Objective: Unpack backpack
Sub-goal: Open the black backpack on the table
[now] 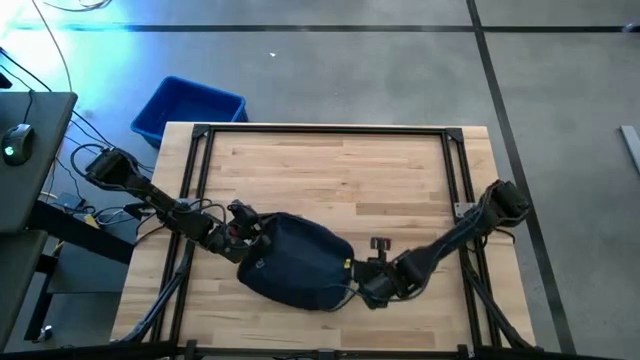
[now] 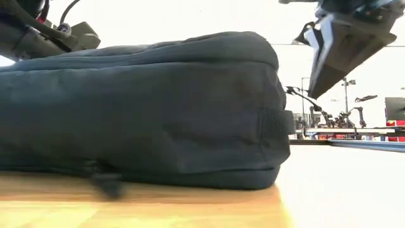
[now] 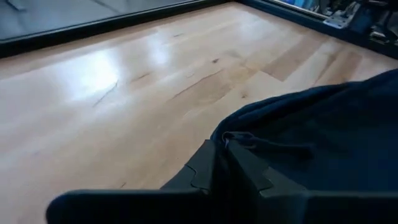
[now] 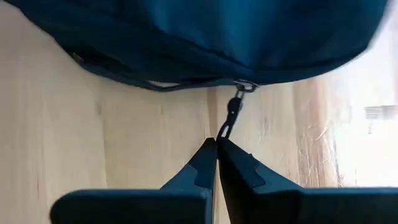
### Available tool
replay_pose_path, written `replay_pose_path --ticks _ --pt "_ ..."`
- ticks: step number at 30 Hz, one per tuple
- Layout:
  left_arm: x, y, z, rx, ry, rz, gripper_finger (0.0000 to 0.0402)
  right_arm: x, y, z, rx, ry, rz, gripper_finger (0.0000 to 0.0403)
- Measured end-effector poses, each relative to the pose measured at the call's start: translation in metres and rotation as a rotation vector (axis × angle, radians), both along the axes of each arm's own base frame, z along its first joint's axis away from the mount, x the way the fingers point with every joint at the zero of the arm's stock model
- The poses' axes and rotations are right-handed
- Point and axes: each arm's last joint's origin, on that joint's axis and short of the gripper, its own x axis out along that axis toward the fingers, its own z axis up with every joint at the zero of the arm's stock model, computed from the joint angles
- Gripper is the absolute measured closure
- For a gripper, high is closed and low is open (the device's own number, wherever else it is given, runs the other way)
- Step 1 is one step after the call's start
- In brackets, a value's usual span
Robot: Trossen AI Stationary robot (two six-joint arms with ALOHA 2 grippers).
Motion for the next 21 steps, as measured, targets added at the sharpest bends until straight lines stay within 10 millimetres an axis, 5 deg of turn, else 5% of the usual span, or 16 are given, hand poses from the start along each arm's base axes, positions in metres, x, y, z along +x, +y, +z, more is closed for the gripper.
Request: replay_pose_path --ticks 3,8,13,21 --pt "0.000 -0.001 0.007 0.059 0.041 -0.052 0.0344 0.000 0.001 0.001 -0.057 -0.053 -0.019 0.0402" --pt "0.005 -0.016 0.054 0.005 0.039 -0.266 0.0272 0.003 -0.003 0.002 -0.174 -0.110 -0.027 0.0403" --pt "0.006 -0.033 0.090 -0.048 -0.017 -0.371 0.0250 -0.001 -0.007 -0.009 -0.270 -0.145 -0.035 0.0403" --pt "0.071 -0.039 0.096 0.087 -0.008 -0.673 0.0252 -0.020 0.000 -0.046 -0.262 -0.224 0.013 0.0403"
